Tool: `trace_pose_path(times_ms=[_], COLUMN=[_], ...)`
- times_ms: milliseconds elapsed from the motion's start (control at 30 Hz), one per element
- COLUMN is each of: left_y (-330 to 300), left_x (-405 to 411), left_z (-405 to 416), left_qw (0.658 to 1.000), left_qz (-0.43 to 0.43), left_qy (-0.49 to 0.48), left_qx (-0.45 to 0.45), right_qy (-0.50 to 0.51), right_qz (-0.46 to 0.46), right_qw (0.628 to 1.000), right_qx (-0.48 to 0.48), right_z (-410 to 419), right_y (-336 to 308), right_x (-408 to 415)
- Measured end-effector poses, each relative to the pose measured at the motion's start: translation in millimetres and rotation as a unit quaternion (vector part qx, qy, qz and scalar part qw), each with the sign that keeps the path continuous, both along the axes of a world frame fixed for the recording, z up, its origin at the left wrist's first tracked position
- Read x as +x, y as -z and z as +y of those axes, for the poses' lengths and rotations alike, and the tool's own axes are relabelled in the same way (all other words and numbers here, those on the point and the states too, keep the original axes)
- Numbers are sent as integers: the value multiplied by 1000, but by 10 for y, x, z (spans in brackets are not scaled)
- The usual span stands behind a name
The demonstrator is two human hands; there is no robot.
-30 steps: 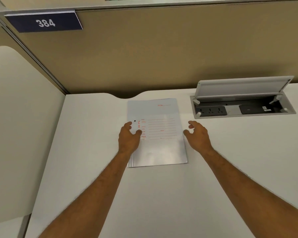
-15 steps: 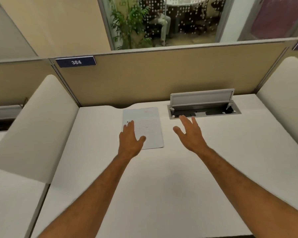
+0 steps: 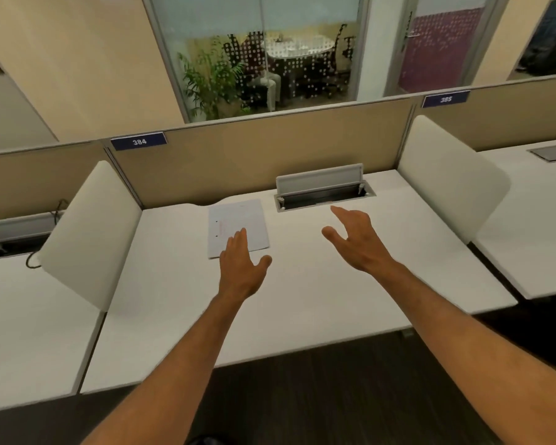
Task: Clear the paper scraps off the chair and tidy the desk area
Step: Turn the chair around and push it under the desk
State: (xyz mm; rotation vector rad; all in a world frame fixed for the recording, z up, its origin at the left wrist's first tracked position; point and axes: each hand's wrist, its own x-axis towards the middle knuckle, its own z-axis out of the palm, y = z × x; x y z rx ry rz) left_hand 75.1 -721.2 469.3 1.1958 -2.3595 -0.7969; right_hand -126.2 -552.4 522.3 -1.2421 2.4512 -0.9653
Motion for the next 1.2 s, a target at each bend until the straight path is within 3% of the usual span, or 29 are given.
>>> trace_pose_path(times_ms=[267,433,567,833,1200], left_y=[-80,45,81,40,197], left_x=[617,1070,1259,1281,1055], left_z=[1054,1859,2641,4373,7316], left_qw=[996,988,977,942,923], left_qz=[-7,-10,-12,-23,-13], left_qy=[85,148,201,323,370], left_qx=[7,31,64,90,109], right_qy=[70,144,191,291,357], right_qz=[-22,-89,-75,-63,-24], right_qw=[997,985,979,954,933], right_qx=[-2,-27,-19,-19,30], right_z=[1361,2311,3175,5307,8377], right_y=[-10,26,69,72,81], right_x=[980,1738,2102,2430,2454])
